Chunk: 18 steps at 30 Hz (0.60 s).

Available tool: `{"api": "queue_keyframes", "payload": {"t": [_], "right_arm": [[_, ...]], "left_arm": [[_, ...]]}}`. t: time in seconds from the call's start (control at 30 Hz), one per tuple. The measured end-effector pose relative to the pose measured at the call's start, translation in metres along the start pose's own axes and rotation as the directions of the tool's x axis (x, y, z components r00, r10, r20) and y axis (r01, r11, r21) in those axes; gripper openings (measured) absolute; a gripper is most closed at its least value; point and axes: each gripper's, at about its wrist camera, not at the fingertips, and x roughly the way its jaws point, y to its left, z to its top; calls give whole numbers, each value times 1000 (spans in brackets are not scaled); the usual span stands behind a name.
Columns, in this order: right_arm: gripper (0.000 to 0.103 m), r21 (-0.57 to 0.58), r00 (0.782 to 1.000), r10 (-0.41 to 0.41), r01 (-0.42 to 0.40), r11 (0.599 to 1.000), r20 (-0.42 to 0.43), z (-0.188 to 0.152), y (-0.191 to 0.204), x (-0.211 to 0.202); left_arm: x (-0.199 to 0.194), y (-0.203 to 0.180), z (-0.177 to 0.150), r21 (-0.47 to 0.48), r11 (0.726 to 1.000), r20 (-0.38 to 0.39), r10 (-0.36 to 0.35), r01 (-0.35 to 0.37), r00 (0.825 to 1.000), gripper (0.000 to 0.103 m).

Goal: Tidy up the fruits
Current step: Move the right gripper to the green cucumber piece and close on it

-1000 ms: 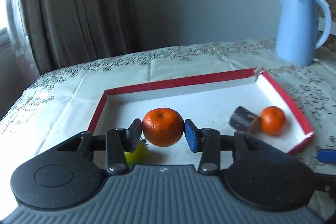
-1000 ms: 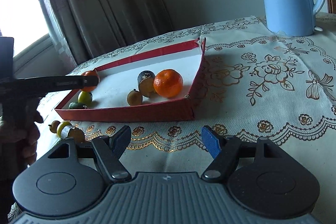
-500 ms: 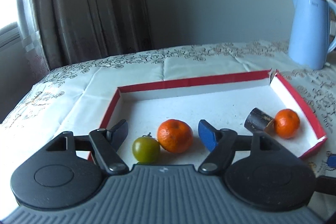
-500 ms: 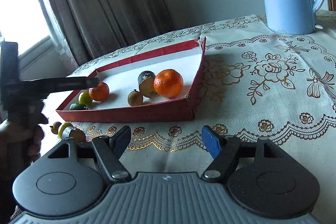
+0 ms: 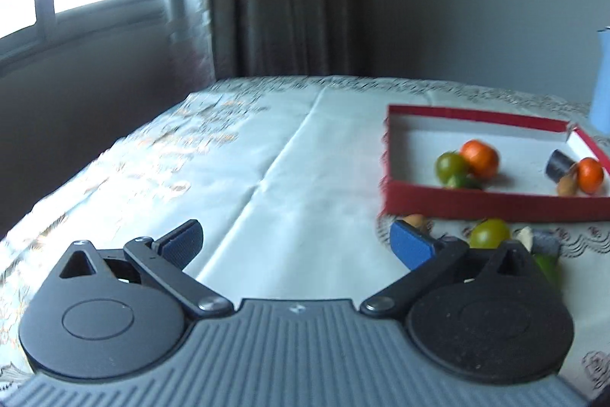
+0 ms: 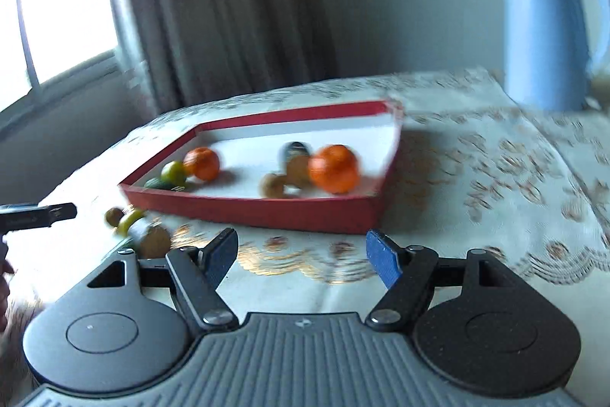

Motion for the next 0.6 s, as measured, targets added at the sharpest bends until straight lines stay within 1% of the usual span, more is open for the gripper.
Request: {"api": "queue_keyframes", "payload": {"t": [0.07,0.17,0.23,0.3,0.4,0.5,0.6], "right_arm": [[74,-59,998,60,-59,996,0,-2,20,-4],[74,-133,992,123,-124,983,-18,-6,55,-6],[74,-174,988,152,-156,972,-36,-10,75,-4],[74,-192,983,170,-181,965,-70,-12,91,3],[74,-190,976,185,-203,960,-111,-15,107,13],[74,-140,967,199,-222,965,-156,-15,114,23],[74,-114,967,190,-210,971,-168,-17,121,30]], "left_arm": [[3,6,-4,-18,1000,-7,9,-9,1000,103],[6,5,-7,-7,1000,-21,9,-9,1000,103],[7,2,-9,14,1000,-34,-11,11,999,103],[7,0,-10,25,1000,-31,-8,9,999,103],[6,1,-12,16,999,-28,-31,31,999,103],[7,5,-12,-9,999,-33,-45,44,998,103],[8,9,-11,-29,998,-43,-59,58,997,103]]}}
